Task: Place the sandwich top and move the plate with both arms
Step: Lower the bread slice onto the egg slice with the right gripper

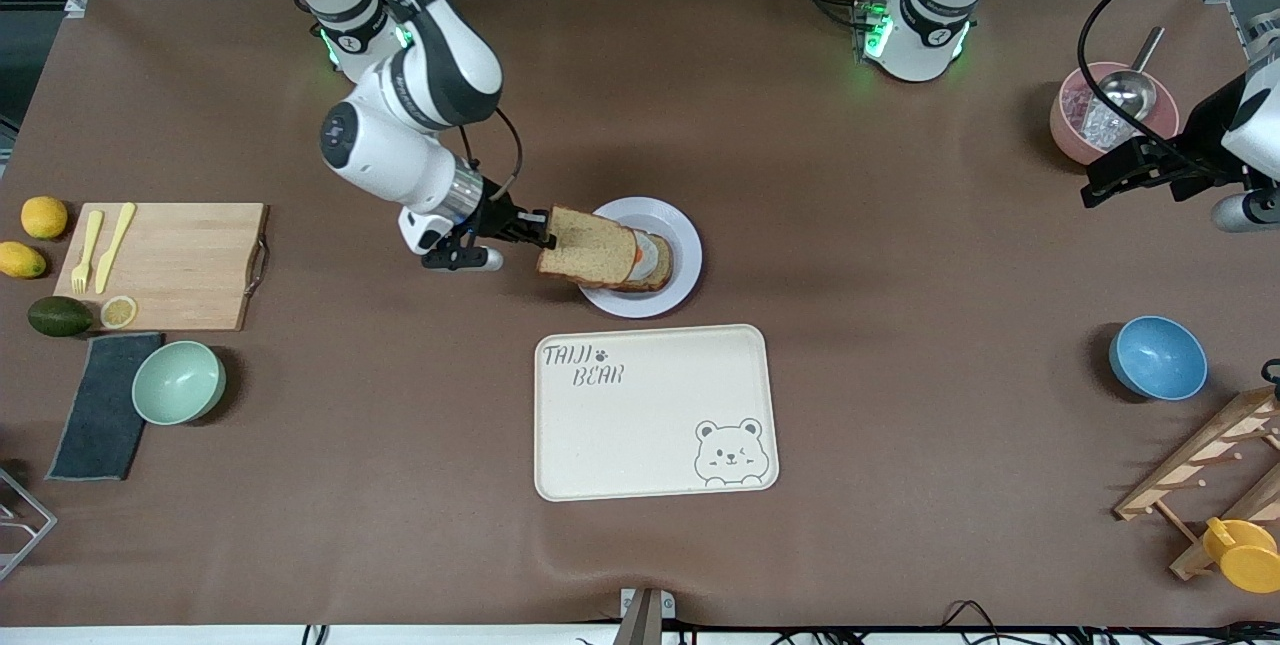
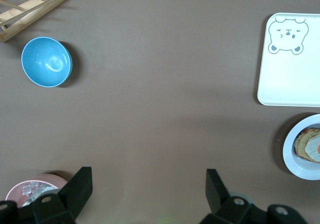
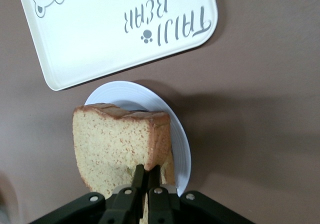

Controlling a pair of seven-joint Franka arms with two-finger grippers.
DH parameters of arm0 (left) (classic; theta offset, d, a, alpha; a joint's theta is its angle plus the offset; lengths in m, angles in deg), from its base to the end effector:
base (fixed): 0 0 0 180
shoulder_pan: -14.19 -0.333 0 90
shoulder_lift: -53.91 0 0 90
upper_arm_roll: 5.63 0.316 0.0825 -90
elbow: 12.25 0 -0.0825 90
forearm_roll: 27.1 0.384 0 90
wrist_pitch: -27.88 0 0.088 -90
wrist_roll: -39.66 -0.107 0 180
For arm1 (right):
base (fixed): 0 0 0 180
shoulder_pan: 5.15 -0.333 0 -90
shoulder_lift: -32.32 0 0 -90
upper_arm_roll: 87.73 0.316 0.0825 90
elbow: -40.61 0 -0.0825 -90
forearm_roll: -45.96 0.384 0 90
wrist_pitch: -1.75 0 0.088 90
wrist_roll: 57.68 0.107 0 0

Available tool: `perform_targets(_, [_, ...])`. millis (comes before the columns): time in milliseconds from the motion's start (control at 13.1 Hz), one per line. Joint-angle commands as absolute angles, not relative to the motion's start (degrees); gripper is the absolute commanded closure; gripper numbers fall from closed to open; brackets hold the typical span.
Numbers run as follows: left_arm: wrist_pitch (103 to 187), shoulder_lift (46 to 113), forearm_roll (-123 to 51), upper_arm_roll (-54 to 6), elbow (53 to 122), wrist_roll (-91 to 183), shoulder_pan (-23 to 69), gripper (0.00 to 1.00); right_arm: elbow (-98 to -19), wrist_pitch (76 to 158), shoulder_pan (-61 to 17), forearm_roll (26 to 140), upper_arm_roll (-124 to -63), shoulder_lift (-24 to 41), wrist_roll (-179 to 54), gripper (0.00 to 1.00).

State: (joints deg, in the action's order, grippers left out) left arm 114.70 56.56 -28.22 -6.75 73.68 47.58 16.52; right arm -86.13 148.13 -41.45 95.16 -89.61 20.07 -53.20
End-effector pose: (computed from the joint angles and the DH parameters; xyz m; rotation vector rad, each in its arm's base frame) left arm 0.5624 -0.0358 0.6272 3.1216 0.1206 -0.0509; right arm 0.4673 0.3075 0.2908 -2.6150 0.2299 0.0725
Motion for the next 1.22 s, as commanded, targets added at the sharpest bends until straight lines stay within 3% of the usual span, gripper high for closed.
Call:
perform_targets(0, [114.6, 56.8, -29.5, -6.8, 72.8, 46.6, 16.0, 0.0, -86.0, 151.4, -44.4, 99.1, -90.3, 18.4, -53.0, 1.0])
perform_targets(382, [114.9, 56.8, -29.5, -6.8, 72.8, 46.6, 16.2, 0.0, -86.0, 160.9, -51.7, 105.7, -90.3, 13.5, -53.5, 1.0])
perform_targets(841, [115.0, 56.8, -29.7, -6.8, 72.8, 46.5, 16.0, 0.0, -86.0, 161.4, -52.3, 106.9, -90.3, 13.1, -53.4, 1.0])
perform_targets(918, [115.0, 56.8, -29.8, -6.8, 72.8, 46.5, 16.0, 0.0, -85.9, 161.3, -52.3, 107.7, -90.3, 13.1, -53.5, 0.88])
perform_targets(994, [115.0, 56.8, -29.8, -6.8, 72.8, 46.5, 15.9, 0.0, -85.8, 161.1, -52.1, 107.9, -90.3, 13.1, -53.4, 0.56])
perform_targets(1147, [115.0, 56.8, -29.8, -6.8, 72.8, 46.5, 15.9, 0.0, -85.7, 161.1, -51.9, 107.9, -90.3, 13.1, -53.4, 0.47])
